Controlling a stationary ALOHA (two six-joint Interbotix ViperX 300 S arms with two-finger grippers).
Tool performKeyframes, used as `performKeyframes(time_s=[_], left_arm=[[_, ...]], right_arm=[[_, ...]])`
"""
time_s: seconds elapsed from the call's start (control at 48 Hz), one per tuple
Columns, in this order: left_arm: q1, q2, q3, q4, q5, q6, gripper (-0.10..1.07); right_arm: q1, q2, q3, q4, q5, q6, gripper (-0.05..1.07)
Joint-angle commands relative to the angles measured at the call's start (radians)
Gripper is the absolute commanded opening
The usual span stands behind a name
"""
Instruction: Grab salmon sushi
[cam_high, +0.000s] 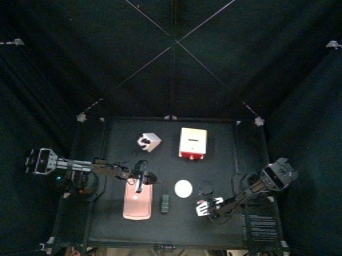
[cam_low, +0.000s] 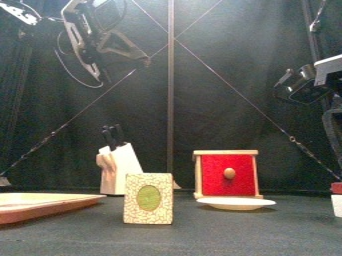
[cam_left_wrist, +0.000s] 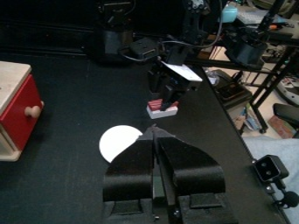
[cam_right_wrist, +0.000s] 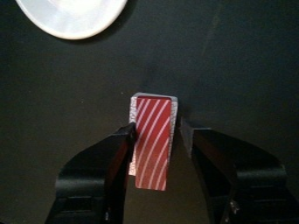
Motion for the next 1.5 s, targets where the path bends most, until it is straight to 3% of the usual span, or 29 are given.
performKeyframes(time_s=[0.0, 0.292, 0.979, 1.25, 1.479], left_arm=[[0.003, -0.003, -0.011, -0.003, -0.005, 0.0, 0.4], [0.005, -0.003, -0.011, -0.003, -0.006, 0.0, 0.4], [0.006, -0.003, -0.012, -0.003, -0.011, 0.002, 0.4], [0.017, -0.003, -0.011, -0.003, -0.012, 0.0, 0.4], [0.017, 0.0, -0.011, -0.002, -0.014, 0.002, 0.4]], right_arm=[[-0.002, -0.011, -0.008, 0.011, -0.003, -0.002, 0.72], [-0.002, -0.043, -0.005, 0.008, -0.003, -0.002, 0.57], [-0.048, -0.265, 0.04, -0.106, -0.028, 0.0, 0.57], [-0.06, -0.261, 0.069, -0.183, -0.146, 0.002, 0.57], [-0.067, -0.255, 0.061, -0.213, -0.183, 0.002, 0.57]])
